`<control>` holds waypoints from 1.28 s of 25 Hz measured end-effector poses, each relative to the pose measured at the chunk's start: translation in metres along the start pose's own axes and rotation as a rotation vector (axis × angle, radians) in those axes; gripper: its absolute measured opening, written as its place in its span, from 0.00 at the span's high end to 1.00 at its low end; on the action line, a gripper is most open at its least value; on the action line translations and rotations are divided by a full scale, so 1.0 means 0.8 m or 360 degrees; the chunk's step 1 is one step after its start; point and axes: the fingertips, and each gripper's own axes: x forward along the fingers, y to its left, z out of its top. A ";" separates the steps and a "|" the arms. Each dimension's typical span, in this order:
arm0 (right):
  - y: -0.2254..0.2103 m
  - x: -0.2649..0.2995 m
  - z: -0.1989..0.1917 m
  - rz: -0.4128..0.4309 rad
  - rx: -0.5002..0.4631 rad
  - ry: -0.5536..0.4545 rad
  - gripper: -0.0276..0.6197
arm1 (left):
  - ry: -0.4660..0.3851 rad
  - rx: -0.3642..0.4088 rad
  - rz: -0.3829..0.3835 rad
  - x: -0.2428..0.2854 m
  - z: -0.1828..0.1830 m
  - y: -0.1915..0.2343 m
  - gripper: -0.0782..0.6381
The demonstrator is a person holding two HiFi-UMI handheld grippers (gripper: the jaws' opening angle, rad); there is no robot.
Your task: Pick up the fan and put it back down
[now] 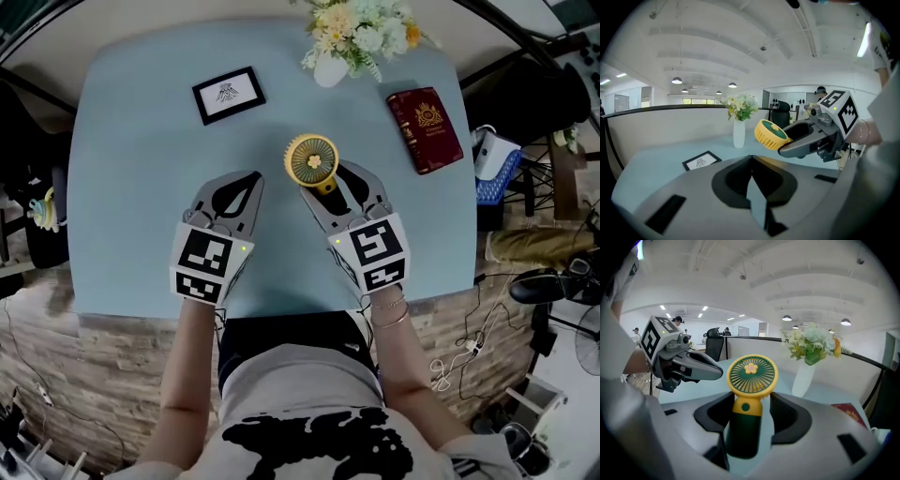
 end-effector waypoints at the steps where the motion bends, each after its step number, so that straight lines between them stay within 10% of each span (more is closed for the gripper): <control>1: -0.001 -0.003 0.006 -0.0005 -0.0009 -0.0014 0.58 | -0.0015 0.0009 0.0003 -0.001 0.006 0.001 0.87; 32: 0.004 -0.125 0.137 -0.0019 0.0014 -0.0570 0.58 | -0.0348 0.0116 -0.0143 -0.067 0.134 -0.063 0.87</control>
